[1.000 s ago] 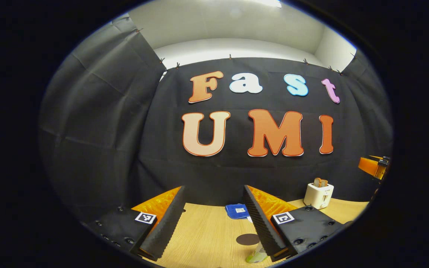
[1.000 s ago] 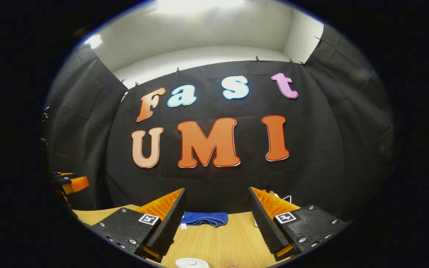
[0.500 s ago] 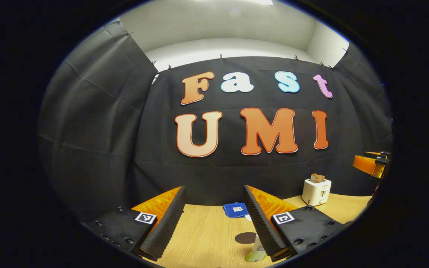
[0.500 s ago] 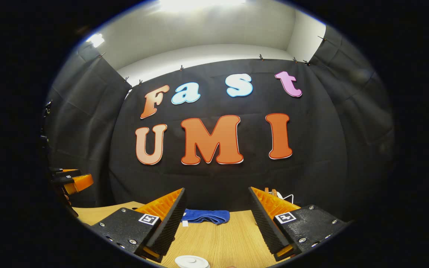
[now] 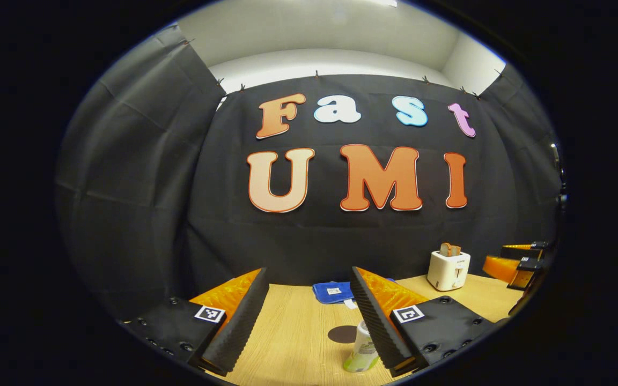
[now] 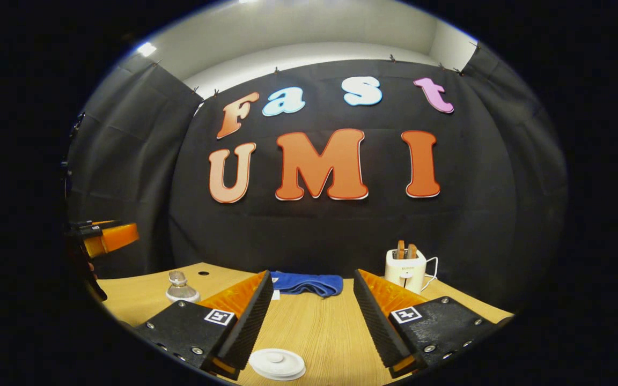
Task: Open the teacup lid with one hand, grasp the water bottle and pour water into the teacup with the other hand; after pouring, place the water bottle on the coaster and then close the teacup lid.
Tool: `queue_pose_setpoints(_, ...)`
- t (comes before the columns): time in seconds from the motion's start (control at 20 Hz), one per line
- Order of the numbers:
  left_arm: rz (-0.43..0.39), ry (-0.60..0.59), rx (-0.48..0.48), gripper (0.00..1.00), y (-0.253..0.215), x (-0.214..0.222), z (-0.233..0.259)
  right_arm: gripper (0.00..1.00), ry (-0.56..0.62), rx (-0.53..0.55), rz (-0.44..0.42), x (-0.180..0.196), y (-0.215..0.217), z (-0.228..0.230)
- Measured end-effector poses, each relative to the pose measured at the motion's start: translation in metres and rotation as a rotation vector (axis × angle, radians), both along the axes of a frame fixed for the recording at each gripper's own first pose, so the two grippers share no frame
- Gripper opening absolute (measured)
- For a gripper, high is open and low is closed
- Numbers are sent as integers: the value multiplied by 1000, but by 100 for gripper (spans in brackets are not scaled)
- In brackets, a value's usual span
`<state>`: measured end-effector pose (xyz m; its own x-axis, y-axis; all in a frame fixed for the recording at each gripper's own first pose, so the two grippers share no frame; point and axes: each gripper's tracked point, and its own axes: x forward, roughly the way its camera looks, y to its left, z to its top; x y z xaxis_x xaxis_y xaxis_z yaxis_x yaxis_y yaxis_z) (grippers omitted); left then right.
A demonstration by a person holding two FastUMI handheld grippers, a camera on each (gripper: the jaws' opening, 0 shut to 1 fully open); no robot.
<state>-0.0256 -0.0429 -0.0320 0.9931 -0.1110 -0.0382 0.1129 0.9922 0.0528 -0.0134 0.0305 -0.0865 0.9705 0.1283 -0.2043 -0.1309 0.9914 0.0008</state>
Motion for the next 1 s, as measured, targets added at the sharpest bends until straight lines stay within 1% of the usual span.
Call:
queue_pose_setpoints(0.25, 2, 32, 14, 98, 4, -3, -20, 86, 85, 21, 64, -6, 13, -41)
queue_pose_setpoints(0.45, -3, 47, 36, 98, 4, -8, -35, 81, 146, -7, 97, -15, 20, -71)
queue_pose_setpoints(0.55, -2, 53, 40, 98, 5, -8, -40, 81, 181, -8, 130, -23, 26, -84)
queue_pose_setpoints(0.7, -20, 77, 38, 98, 2, -9, -50, 81, 214, -16, 173, -28, 35, -97)
queue_pose_setpoints(0.8, -31, 97, 45, 98, 0, -10, -58, 80, 249, -41, 179, -31, 35, -110)
queue_pose_setpoints(0.9, -36, 109, 61, 98, -1, -12, -64, 80, 270, -40, 197, -36, 38, -118)
queue_pose_setpoints(1.0, -43, 118, 67, 98, -4, -12, -69, 76, 292, -41, 222, -40, 45, -125)
